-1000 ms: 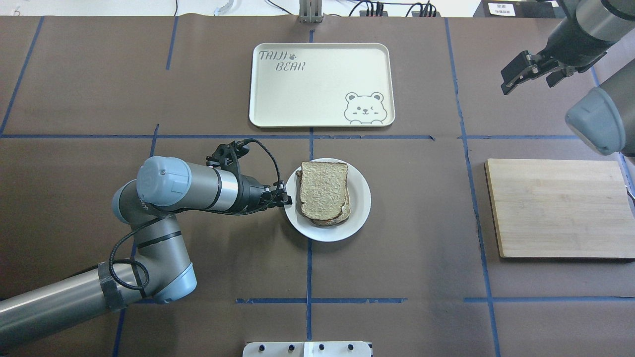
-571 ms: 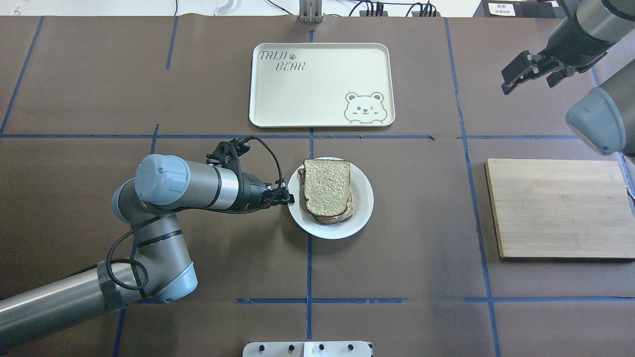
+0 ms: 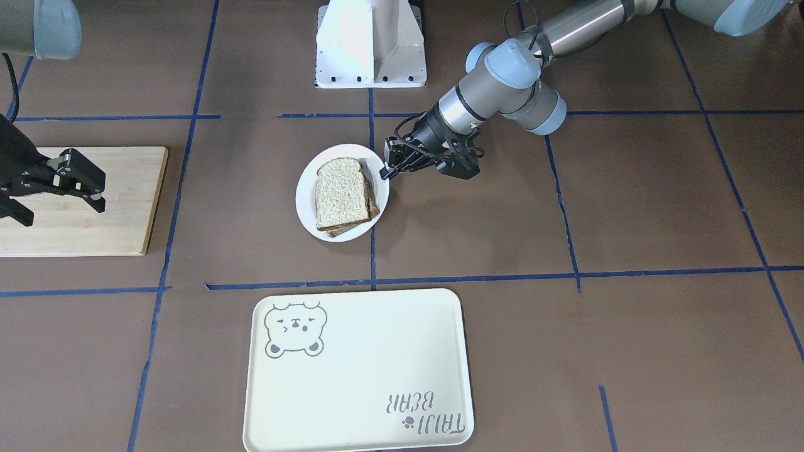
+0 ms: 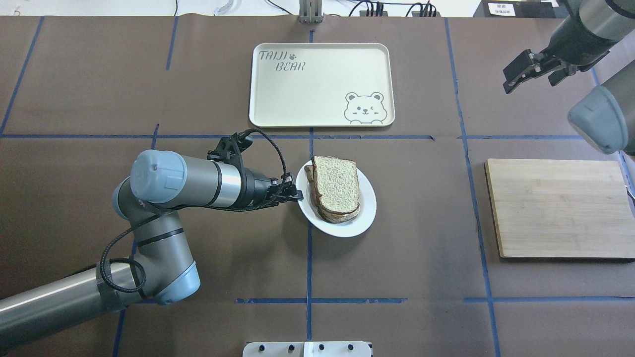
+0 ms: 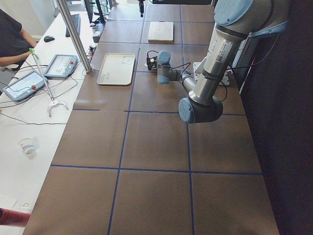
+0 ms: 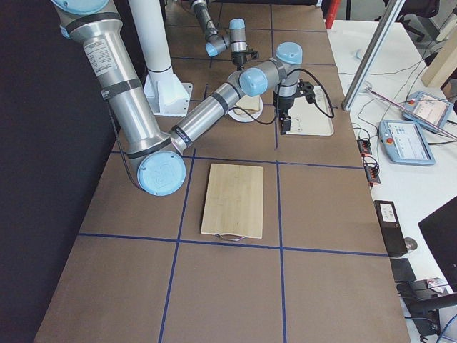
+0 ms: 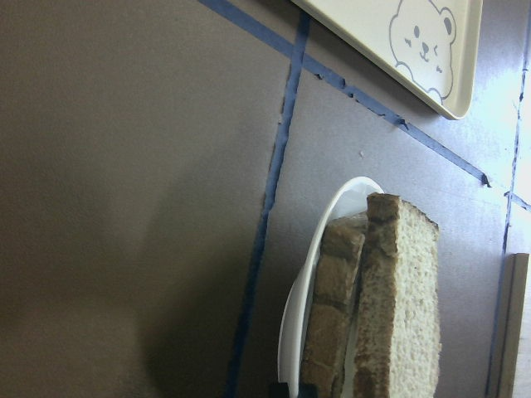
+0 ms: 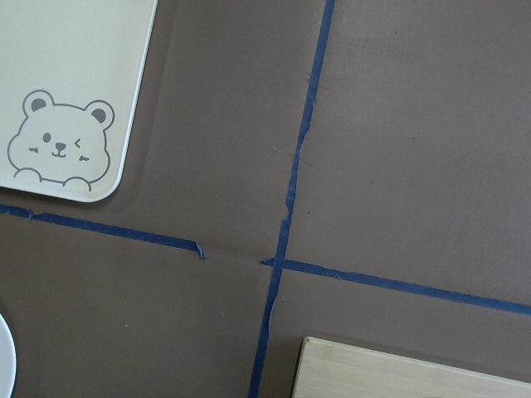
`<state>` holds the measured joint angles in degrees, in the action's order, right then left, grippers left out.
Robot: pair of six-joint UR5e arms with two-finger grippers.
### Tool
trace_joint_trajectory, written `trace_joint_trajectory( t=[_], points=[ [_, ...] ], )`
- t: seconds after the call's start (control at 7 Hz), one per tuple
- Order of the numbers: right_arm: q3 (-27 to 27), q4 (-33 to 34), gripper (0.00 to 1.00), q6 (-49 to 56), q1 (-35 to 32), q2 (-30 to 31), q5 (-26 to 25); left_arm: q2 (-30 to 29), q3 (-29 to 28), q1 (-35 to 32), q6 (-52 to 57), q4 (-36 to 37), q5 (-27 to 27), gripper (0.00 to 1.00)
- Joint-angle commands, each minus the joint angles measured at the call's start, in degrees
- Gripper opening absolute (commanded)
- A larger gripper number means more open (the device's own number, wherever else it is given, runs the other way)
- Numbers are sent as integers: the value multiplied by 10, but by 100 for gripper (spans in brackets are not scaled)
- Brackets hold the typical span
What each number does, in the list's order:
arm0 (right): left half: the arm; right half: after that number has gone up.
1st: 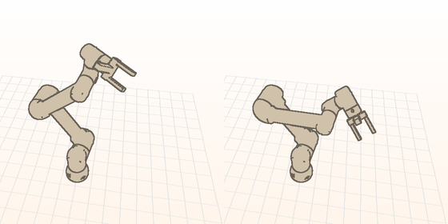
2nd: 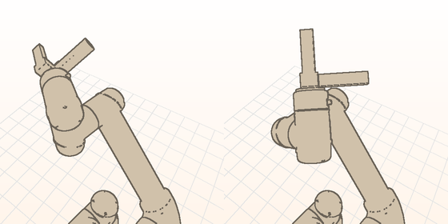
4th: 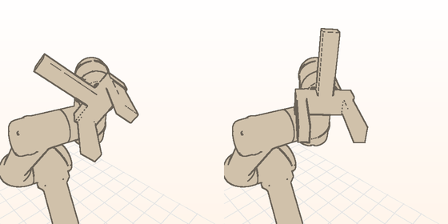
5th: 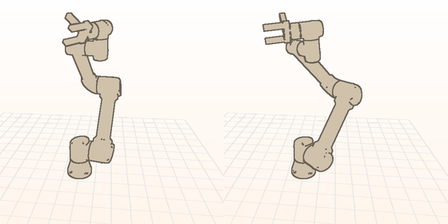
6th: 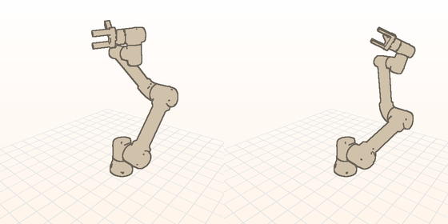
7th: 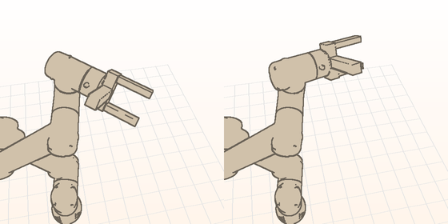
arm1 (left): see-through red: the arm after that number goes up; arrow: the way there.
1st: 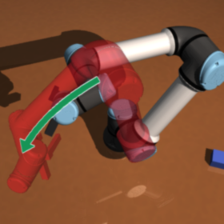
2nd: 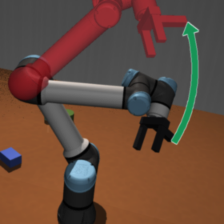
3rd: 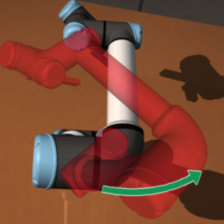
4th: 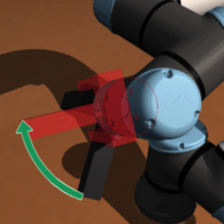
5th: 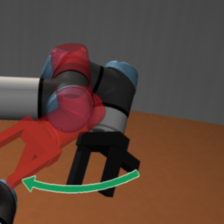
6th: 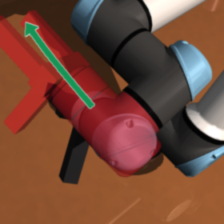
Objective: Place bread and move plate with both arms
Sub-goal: 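Slide the plate with the left gripper onto the bear-printed tray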
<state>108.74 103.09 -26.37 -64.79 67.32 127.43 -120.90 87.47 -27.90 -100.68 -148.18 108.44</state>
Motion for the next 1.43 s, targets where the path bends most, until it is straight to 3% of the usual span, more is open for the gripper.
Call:
trace_joint_trajectory(
  t=[0.0,0.43,0.57,1.0,1.29],
  points=[
    [2,-2,100,0,0,3,5,0,7,-1,-48,-31,-2,2],
    [3,-3,100,0,-1,2,4,0,1,-1,-65,-81,-7,0],
    [4,-3,100,0,-3,2,5,0,-5,-1,-85,-120,-33,0],
    [7,-1,100,1,-15,6,6,-17,-91,5,-133,-296,-146,0],
    [8,-3,100,4,-22,13,8,-71,-157,13,-157,-318,-234,0]
  ],
)
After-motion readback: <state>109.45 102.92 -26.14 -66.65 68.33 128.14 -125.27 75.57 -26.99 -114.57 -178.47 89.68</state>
